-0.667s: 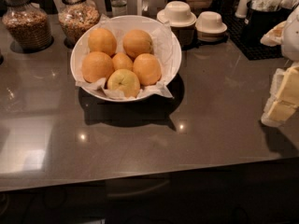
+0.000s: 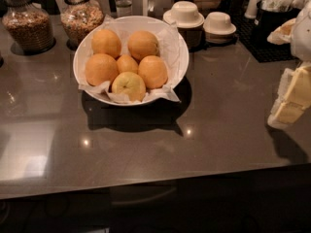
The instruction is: Pick orange from white bowl
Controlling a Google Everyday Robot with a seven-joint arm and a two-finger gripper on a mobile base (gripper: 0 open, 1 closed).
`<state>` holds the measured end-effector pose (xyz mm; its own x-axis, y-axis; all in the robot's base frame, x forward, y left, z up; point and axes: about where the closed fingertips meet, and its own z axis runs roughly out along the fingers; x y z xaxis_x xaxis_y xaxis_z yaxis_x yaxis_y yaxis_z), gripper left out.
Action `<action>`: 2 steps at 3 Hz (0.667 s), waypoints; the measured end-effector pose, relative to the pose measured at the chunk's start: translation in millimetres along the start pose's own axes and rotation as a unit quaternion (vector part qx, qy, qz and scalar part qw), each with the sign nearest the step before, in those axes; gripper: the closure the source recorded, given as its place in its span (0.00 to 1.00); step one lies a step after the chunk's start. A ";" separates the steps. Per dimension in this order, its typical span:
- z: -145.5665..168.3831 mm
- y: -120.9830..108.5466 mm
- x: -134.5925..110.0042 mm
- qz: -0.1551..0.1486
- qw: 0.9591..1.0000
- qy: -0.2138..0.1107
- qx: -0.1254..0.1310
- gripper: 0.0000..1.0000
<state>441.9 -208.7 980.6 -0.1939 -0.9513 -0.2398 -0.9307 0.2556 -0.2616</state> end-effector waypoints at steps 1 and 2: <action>-3.2 -11.6 -52.3 -0.058 0.996 -0.074 0.009 0.00; -8.5 -21.8 -124.2 -0.126 0.979 -0.162 0.008 0.00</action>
Offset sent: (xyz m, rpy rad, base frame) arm 0.0630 0.1849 0.0747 0.3740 -0.2160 0.5300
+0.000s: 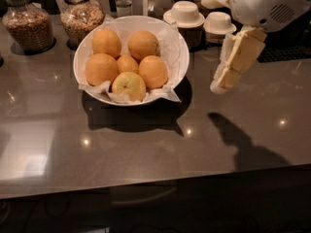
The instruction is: Pick orange from white bowl
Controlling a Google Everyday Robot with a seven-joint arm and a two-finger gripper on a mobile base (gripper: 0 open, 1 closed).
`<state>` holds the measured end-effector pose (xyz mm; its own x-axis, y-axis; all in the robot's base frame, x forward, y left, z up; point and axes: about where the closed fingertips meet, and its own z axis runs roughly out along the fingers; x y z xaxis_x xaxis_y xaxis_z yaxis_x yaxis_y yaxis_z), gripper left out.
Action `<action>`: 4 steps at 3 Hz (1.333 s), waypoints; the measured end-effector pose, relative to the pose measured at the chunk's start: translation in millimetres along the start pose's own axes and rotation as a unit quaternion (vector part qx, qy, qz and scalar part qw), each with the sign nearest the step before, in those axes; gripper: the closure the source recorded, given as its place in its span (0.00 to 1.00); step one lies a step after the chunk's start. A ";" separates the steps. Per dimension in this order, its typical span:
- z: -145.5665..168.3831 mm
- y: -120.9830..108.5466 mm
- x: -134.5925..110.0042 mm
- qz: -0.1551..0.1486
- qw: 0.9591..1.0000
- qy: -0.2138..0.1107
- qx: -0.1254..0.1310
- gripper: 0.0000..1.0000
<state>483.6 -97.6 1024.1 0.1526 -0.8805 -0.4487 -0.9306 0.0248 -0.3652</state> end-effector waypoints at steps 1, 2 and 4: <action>17.4 -26.7 -53.6 -0.041 0.997 -0.062 0.000 0.00; 32.2 -58.7 -87.8 -0.061 0.993 -0.098 0.010 0.00; 33.0 -60.2 -84.6 -0.045 0.992 -0.112 0.021 0.00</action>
Offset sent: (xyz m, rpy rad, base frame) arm 0.0912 0.1333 0.0518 0.2173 -0.1228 0.2221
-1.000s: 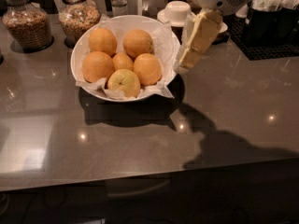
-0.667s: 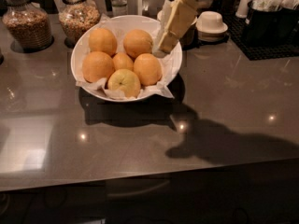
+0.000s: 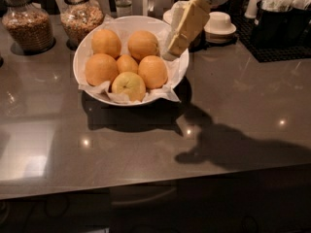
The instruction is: Pick orange from white bowl
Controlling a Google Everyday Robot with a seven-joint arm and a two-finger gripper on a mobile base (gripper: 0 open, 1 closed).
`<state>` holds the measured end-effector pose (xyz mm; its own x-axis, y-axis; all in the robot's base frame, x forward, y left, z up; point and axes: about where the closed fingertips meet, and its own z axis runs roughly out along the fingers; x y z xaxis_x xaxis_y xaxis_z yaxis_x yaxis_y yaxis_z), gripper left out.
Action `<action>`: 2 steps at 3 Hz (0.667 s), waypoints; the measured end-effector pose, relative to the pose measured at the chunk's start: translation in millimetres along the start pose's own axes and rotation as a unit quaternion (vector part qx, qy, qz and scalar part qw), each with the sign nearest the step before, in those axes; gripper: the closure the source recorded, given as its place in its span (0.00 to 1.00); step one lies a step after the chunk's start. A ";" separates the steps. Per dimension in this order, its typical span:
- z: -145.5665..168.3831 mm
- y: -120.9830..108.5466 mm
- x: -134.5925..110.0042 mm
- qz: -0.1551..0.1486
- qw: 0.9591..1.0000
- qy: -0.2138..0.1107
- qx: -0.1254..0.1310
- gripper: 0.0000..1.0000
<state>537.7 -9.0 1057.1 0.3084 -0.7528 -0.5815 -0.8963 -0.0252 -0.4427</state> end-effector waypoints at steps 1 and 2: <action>30.9 -6.6 12.1 0.014 0.998 -0.057 0.004 0.00; 70.3 -25.3 15.9 0.025 0.992 -0.124 0.006 0.00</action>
Offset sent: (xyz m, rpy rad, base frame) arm 0.0905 0.0564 -0.0704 0.4028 0.0471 0.1123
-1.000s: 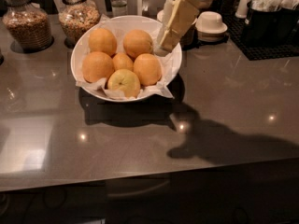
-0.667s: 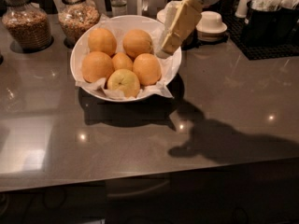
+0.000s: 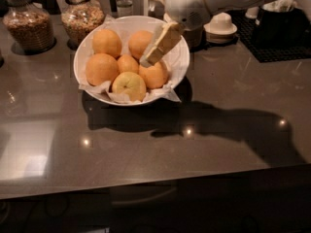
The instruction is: Pick orange from white bowl
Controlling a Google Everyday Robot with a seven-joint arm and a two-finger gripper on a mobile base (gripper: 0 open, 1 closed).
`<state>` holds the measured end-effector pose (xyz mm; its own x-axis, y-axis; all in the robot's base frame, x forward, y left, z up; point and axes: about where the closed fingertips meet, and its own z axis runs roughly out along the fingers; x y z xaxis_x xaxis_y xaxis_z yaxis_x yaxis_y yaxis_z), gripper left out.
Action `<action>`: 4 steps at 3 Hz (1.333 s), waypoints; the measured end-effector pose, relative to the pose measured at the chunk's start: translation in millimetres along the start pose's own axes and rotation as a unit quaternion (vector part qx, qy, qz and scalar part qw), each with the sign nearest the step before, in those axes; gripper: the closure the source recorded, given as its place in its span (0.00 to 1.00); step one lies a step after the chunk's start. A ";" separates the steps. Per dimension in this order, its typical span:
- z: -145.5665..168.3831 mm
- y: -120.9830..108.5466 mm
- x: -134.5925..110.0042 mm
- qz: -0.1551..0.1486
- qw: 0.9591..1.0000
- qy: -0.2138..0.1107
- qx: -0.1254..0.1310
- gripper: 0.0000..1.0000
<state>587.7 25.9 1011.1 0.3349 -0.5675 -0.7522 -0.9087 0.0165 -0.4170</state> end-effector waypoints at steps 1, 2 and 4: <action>27.0 -14.6 12.6 0.016 0.999 -0.041 0.010 0.00; 43.8 -21.1 34.1 0.046 0.997 -0.053 0.023 0.00; 71.6 -29.1 66.3 0.069 0.997 0.000 0.016 0.19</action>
Offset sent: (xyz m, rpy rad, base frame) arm 0.0642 0.0111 -0.0669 0.1931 0.0930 -0.0977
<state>654.2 46.7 936.9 0.2072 -0.5578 -0.8037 -0.9378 0.1206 -0.3255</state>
